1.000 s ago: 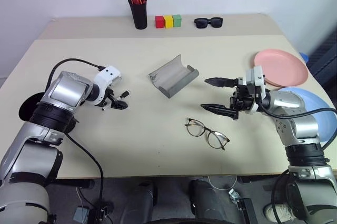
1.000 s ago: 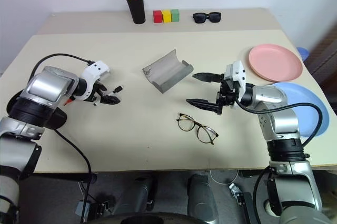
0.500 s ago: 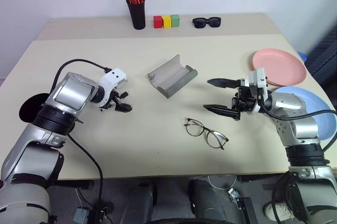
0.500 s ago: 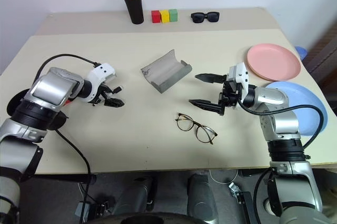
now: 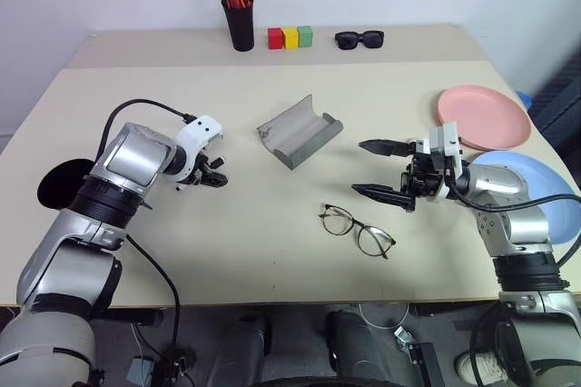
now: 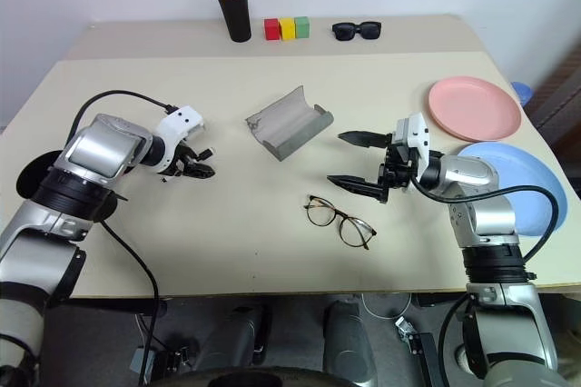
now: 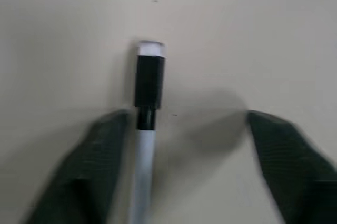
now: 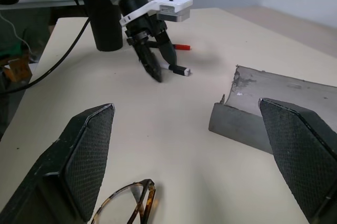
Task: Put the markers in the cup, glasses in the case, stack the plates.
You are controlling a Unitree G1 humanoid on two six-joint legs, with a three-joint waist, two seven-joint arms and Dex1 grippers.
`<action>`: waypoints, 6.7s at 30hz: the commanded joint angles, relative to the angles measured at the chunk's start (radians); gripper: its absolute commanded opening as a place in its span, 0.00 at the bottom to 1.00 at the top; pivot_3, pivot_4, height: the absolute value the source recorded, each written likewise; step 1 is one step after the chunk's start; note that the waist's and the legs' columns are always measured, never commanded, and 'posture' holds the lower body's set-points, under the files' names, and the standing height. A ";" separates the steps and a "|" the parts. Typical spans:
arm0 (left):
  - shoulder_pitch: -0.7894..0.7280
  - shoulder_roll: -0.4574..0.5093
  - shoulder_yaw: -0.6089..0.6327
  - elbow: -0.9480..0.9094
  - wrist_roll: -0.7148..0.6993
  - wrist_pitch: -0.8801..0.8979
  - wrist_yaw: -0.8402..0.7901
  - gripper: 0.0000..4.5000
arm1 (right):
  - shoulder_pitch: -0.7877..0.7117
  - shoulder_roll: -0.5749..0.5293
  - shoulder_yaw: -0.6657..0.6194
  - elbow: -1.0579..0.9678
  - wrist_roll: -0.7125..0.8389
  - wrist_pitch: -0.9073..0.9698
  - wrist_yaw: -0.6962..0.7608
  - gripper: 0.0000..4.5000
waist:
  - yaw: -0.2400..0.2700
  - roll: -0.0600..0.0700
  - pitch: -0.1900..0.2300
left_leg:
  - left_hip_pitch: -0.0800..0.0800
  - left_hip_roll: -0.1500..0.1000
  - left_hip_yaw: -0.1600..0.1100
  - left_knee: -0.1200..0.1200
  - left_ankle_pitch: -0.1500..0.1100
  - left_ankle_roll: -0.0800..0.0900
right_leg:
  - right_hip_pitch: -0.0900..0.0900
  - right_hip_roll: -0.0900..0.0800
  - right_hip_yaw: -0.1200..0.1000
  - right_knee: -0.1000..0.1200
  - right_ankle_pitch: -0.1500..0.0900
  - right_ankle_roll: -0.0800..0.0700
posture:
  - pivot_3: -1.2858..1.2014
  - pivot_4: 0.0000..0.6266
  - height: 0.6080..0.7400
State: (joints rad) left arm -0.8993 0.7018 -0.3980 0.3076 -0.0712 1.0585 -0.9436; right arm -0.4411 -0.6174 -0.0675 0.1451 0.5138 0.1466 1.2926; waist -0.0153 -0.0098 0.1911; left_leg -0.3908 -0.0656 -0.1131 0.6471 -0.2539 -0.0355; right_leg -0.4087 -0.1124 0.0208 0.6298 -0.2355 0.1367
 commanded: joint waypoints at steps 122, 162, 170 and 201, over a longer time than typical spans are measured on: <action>0.918 -0.590 0.848 -0.843 0.074 -0.983 1.123 0.02 | -0.187 0.193 0.015 0.220 0.025 -0.066 0.185 1.00 | 0.003 -0.003 0.001 | 0.000 -0.003 -0.002 -0.001 0.001 -0.002 | 0.001 -0.002 0.000 -0.003 0.000 0.000 | 0.52 0.24 1.00; 0.941 -0.597 0.829 -0.842 0.057 -1.007 1.125 1.00 | -0.189 0.192 0.021 0.206 0.024 -0.053 0.175 1.00 | 0.004 -0.003 0.001 | 0.000 -0.002 -0.002 -0.002 0.001 -0.002 | 0.001 -0.002 0.000 -0.005 0.000 0.000 | 0.52 0.24 1.00; 0.917 -0.583 0.822 -0.865 0.037 -0.999 1.109 1.00 | -0.196 0.197 0.021 0.215 0.021 -0.057 0.171 1.00 | 0.004 -0.003 0.001 | -0.001 -0.002 -0.002 -0.002 0.001 -0.002 | 0.001 -0.002 0.000 -0.005 0.000 0.000 | 0.52 0.24 1.00; -0.406 -0.029 0.276 0.196 0.042 0.037 0.698 1.00 | -0.259 0.172 0.087 0.301 -0.152 -0.075 0.041 1.00 | -0.005 -0.007 0.004 | -0.001 -0.004 -0.004 -0.011 0.003 -0.006 | -0.004 -0.002 -0.001 -0.002 -0.001 0.001 | 0.52 0.24 1.00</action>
State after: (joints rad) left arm -1.2463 0.6607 -0.0873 0.4243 -0.0509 1.0833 -0.1827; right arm -0.6767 -0.4441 0.0310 0.4447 0.3573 0.0928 1.3297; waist -0.0208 -0.0166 0.1954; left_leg -0.3915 -0.0698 -0.1170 0.6339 -0.2496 -0.0428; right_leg -0.4140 -0.1144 0.0195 0.6275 -0.2362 0.1380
